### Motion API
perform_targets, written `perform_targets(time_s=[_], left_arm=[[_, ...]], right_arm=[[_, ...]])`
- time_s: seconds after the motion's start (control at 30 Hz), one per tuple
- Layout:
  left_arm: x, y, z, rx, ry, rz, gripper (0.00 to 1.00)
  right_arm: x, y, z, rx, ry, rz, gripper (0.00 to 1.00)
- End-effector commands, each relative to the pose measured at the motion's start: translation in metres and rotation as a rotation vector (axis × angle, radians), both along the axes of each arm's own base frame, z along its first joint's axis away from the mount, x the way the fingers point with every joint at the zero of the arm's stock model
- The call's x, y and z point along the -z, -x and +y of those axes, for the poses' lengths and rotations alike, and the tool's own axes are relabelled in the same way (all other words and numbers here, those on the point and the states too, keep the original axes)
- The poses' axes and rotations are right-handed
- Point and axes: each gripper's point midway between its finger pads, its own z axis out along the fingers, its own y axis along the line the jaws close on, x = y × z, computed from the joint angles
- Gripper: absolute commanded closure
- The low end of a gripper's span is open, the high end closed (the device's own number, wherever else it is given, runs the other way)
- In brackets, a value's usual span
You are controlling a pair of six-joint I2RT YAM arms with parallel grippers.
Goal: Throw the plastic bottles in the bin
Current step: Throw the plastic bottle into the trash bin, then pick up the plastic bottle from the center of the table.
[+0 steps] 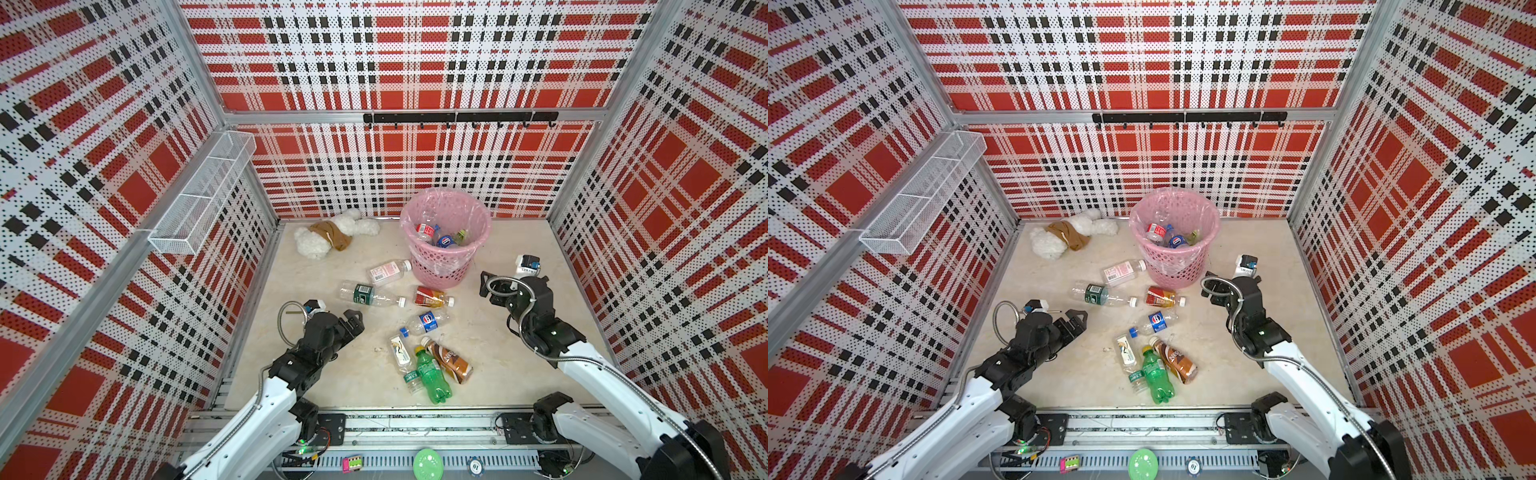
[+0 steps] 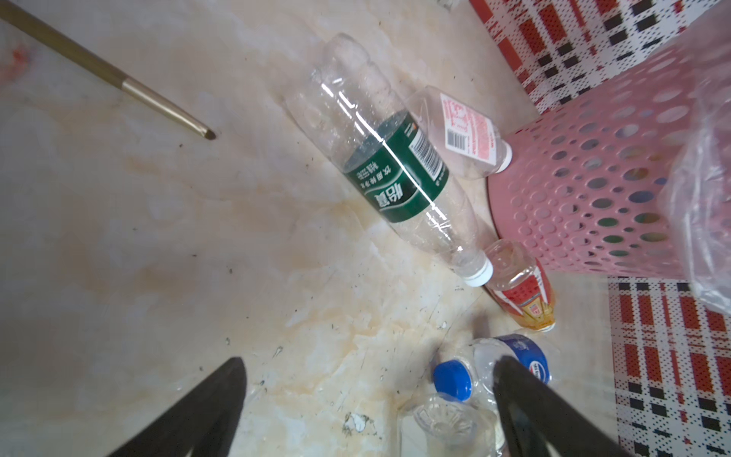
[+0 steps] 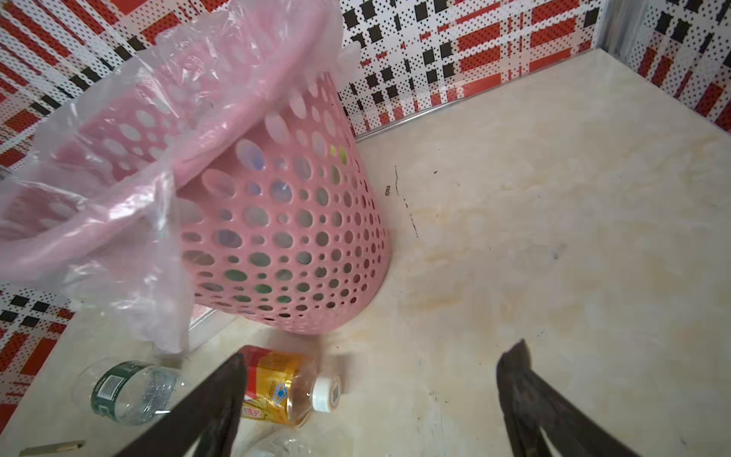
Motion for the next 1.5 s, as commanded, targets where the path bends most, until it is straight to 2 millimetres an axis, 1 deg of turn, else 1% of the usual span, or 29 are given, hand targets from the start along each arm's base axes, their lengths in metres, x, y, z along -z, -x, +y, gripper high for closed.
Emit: perform_targets(time_s=[0.0,0.1,0.2,0.3,0.43,0.53,0.6,0.77,0.87,0.97,1.03,1.2,1.27,1.33,1.4,1.47], left_arm=[[-0.010,0.009,-0.022,0.052,0.022,0.001,0.02],[-0.003,0.032,-0.039,0.098,-0.007,0.032,0.02],[0.007,0.054,-0.056,0.151,-0.008,0.076,0.02],[0.013,0.066,-0.070,0.188,-0.028,0.090,0.02],[0.015,0.065,-0.091,0.246,-0.045,0.098,0.02],[0.020,0.063,-0.108,0.291,-0.040,0.117,0.01],[0.021,0.060,-0.115,0.305,-0.043,0.118,0.01],[0.015,0.048,-0.130,0.325,-0.059,0.107,0.01],[0.020,0.046,-0.137,0.341,-0.077,0.127,0.01],[0.030,0.043,-0.141,0.348,-0.098,0.168,0.03],[0.038,0.043,-0.141,0.349,-0.122,0.210,0.10],[0.053,0.045,-0.141,0.352,-0.129,0.264,0.16],[0.059,0.045,-0.140,0.347,-0.135,0.282,0.22],[0.063,0.044,-0.137,0.340,-0.145,0.295,0.23],[0.067,0.044,-0.134,0.336,-0.149,0.311,0.30],[0.071,0.044,-0.131,0.331,-0.151,0.327,0.31]], right_arm=[[-0.022,-0.011,0.000,0.037,-0.052,-0.068,0.00],[-0.019,-0.017,0.006,0.021,-0.058,-0.059,0.00],[-0.015,-0.020,0.006,0.022,-0.053,-0.047,0.00],[-0.013,-0.019,0.005,0.025,-0.049,-0.044,0.00],[-0.010,-0.016,0.002,0.037,-0.047,-0.040,0.00],[-0.011,-0.015,0.001,0.038,-0.042,-0.042,0.00],[-0.011,-0.014,0.000,0.041,-0.037,-0.040,0.00],[-0.010,-0.012,-0.003,0.052,-0.036,-0.043,0.00],[-0.010,-0.012,-0.002,0.046,-0.031,-0.040,0.00],[-0.009,-0.012,-0.003,0.049,-0.024,-0.036,0.00],[-0.010,-0.012,-0.004,0.050,-0.019,-0.040,0.00],[-0.009,-0.012,-0.005,0.056,-0.013,-0.040,0.00],[-0.007,-0.012,-0.005,0.054,-0.011,-0.036,0.00],[-0.007,-0.012,-0.005,0.051,-0.014,-0.036,0.00],[-0.008,-0.012,-0.004,0.050,-0.015,-0.038,0.00],[-0.008,-0.013,-0.005,0.051,-0.011,-0.038,0.00]])
